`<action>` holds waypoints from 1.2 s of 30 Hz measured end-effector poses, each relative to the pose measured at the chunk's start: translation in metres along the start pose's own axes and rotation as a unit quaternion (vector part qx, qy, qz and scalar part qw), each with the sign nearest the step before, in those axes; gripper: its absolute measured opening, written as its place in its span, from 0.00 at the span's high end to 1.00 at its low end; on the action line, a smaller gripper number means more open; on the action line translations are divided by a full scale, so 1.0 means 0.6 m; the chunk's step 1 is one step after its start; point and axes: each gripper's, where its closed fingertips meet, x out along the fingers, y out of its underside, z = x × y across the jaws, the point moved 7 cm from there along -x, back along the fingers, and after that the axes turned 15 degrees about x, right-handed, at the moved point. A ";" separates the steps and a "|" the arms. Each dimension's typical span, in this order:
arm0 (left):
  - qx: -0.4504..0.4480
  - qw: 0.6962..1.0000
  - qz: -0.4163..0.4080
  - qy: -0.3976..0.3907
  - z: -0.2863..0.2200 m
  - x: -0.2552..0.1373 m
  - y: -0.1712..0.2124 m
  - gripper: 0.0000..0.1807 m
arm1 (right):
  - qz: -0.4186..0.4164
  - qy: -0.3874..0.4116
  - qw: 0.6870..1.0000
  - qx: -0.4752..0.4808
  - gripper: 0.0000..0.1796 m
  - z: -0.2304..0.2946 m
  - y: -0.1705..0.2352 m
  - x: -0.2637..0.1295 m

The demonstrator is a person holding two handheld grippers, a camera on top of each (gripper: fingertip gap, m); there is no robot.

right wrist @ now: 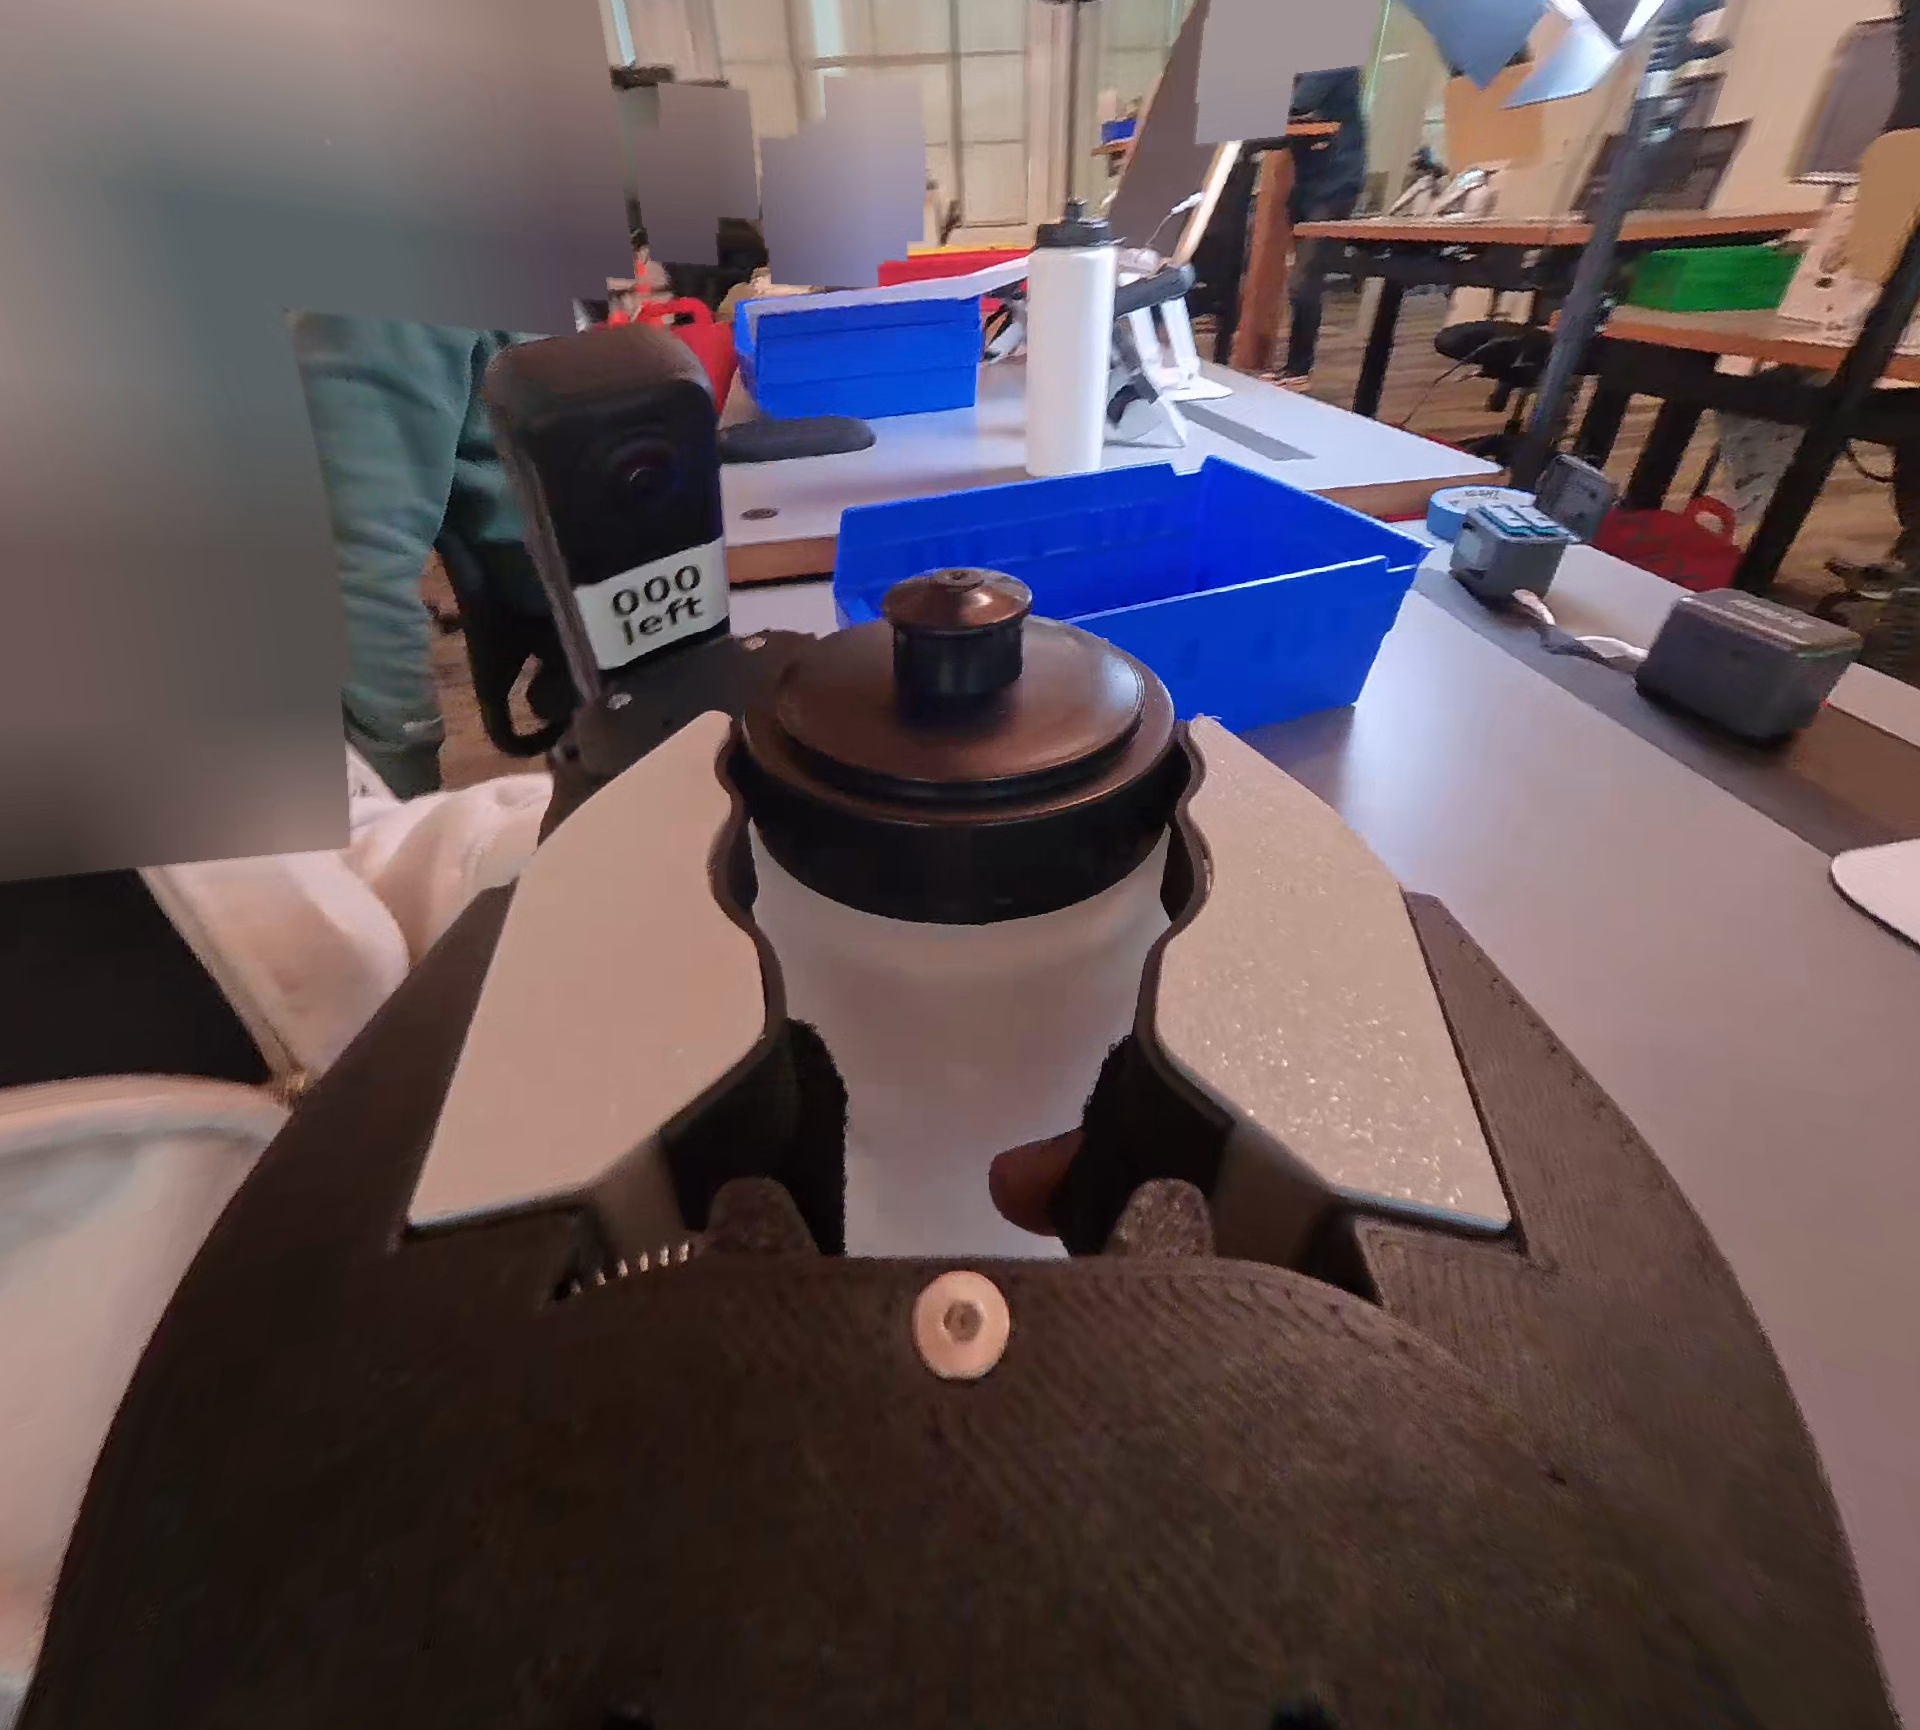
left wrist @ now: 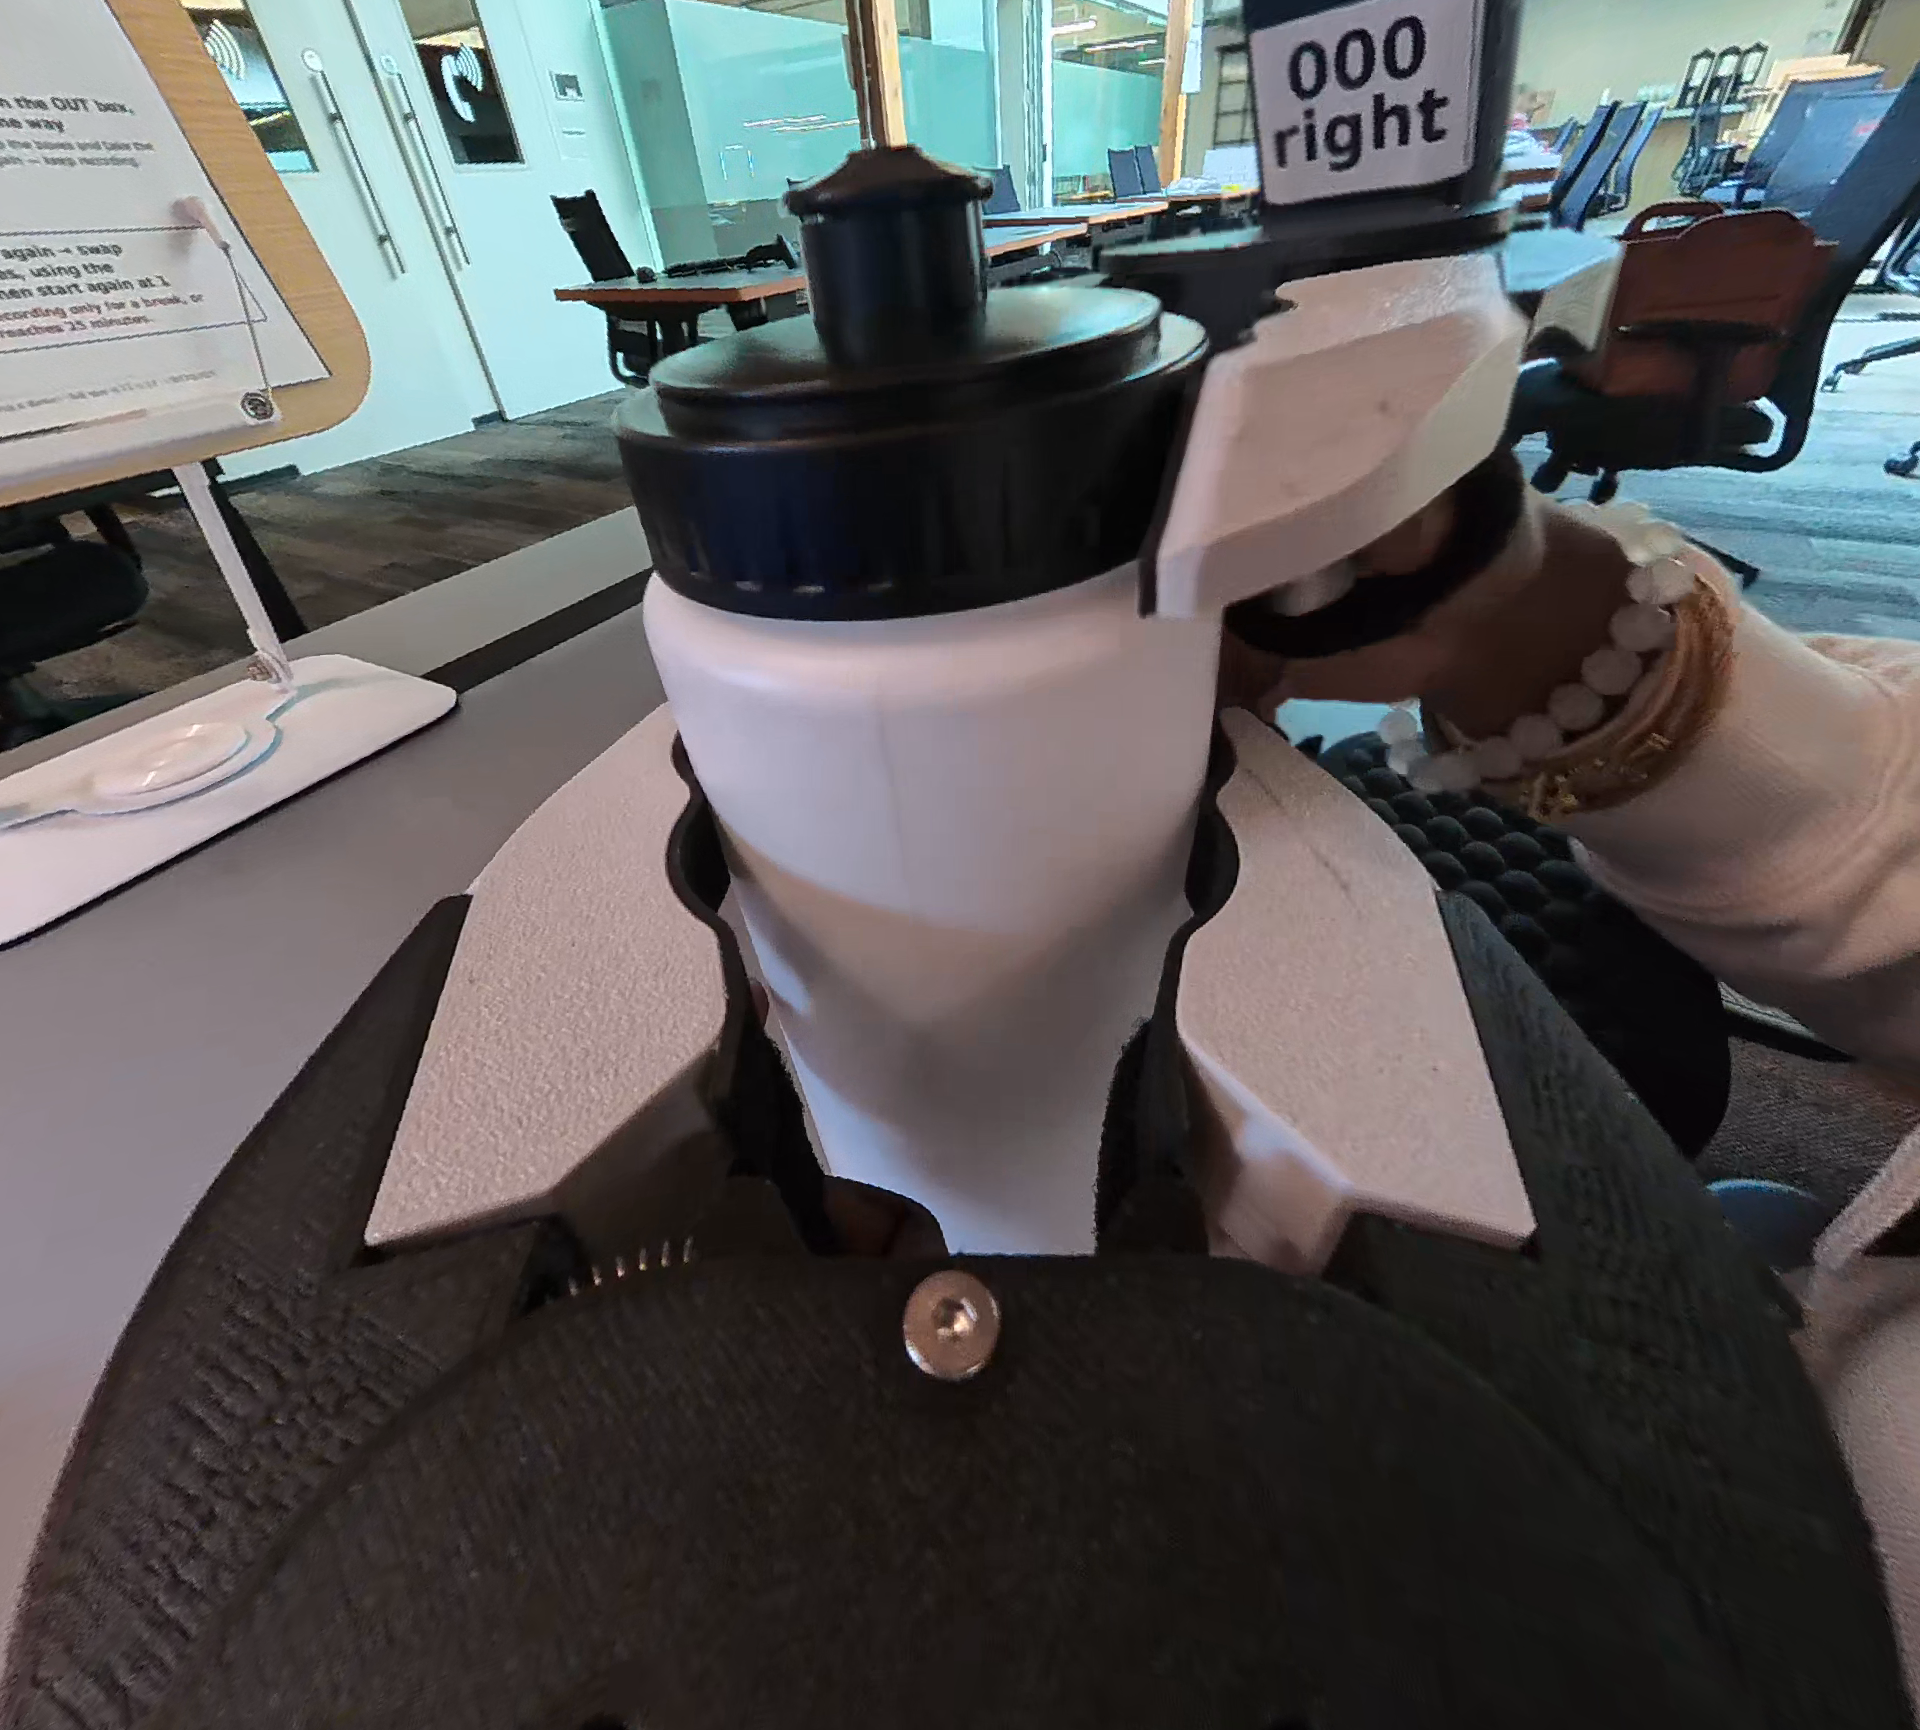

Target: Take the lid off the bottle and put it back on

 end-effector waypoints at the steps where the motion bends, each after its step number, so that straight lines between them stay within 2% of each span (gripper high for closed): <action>1: 0.004 1.000 0.001 -0.001 -0.002 0.000 -0.001 0.51 | -0.017 0.017 1.000 0.010 0.55 0.002 0.001 0.002; 3: 0.008 1.000 0.002 -0.004 -0.004 0.000 -0.001 0.51 | -0.059 0.056 0.997 0.016 0.43 0.014 0.006 0.004; 5: 0.007 1.000 0.001 -0.005 -0.004 0.000 -0.001 0.51 | -0.091 0.114 0.989 0.004 0.41 0.027 0.014 0.005; 8: 0.009 1.000 0.001 -0.006 -0.005 0.000 -0.001 0.51 | -0.095 0.194 0.976 -0.032 0.46 0.041 0.023 0.011; 10: 0.011 1.000 0.002 -0.009 -0.006 -0.001 -0.001 0.51 | -0.094 0.222 0.969 -0.049 0.56 0.038 0.020 0.007; 13: 0.011 1.000 0.003 -0.011 -0.005 -0.002 -0.001 0.51 | -0.065 0.149 0.986 -0.028 0.57 0.027 0.015 0.003; 17: 0.011 1.000 0.000 -0.006 -0.007 -0.003 -0.002 0.51 | -0.015 -0.008 1.000 -0.009 0.57 0.007 0.006 -0.004; 20: 0.004 1.000 0.001 -0.007 -0.004 -0.002 -0.001 0.51 | 0.000 -0.044 0.999 0.008 0.57 -0.002 0.001 -0.001; 22: 0.006 1.000 0.000 -0.007 -0.005 -0.002 -0.001 0.51 | -0.028 -0.032 0.998 0.036 0.54 0.000 0.000 -0.002; 23: 0.007 1.000 0.000 -0.007 -0.006 -0.002 -0.001 0.51 | -0.055 -0.012 0.997 0.044 0.47 0.003 -0.001 -0.005; 26: 0.006 1.000 0.000 -0.008 -0.005 -0.002 -0.001 0.51 | -0.124 0.080 0.989 0.018 0.42 0.020 0.003 -0.016; 29: 0.007 1.000 0.000 -0.008 -0.006 -0.002 -0.001 0.51 | -0.147 0.152 0.977 -0.019 0.44 0.043 0.013 -0.011; 32: 0.008 1.000 0.001 -0.009 -0.007 -0.003 -0.002 0.51 | -0.118 0.211 0.969 -0.056 0.49 0.041 0.019 0.004; 34: 0.006 1.000 0.003 -0.011 -0.005 -0.003 -0.002 0.51 | -0.107 0.206 0.970 -0.066 0.56 0.037 0.016 0.009; 36: 0.005 1.000 0.003 -0.011 -0.005 -0.003 -0.001 0.51 | -0.098 0.167 0.979 -0.060 0.57 0.030 0.012 0.006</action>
